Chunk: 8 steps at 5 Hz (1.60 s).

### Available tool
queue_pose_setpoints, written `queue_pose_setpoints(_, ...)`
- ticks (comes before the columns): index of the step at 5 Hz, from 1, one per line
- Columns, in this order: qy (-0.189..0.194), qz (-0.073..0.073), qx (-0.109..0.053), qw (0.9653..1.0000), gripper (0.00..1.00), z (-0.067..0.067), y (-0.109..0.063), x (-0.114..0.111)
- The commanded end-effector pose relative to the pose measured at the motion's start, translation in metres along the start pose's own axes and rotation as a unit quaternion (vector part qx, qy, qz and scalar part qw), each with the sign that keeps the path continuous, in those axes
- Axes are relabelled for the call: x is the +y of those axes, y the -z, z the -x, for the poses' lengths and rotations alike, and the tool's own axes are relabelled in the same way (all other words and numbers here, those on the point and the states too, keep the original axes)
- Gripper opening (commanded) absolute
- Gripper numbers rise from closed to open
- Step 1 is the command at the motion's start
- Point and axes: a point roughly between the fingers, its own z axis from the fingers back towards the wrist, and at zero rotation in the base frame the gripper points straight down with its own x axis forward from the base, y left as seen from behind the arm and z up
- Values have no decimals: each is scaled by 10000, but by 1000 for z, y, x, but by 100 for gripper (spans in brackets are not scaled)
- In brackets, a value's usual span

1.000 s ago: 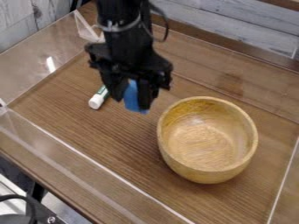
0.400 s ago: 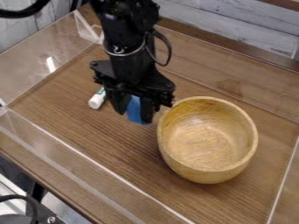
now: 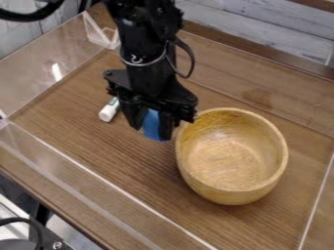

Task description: Remove the blue block from inside the brown bowl and put it on the table

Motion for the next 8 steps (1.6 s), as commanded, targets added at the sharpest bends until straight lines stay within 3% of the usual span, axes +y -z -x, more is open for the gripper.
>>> queue_pose_setpoints(1,68,-31,-209,9998,0,-9,-8,4)
queue_pose_setpoints(2,95,-61,-173,9998,0,-6,-6,9)
queue_pose_setpoints(3,114,-89,-133,9998,100,-4,-4,13)
queue_pose_setpoints(5,124,-32,-120,9998,100,-11,-14,21)
queue_pose_setpoints(8,38,108,-305,9995,100,-23,-61,23)
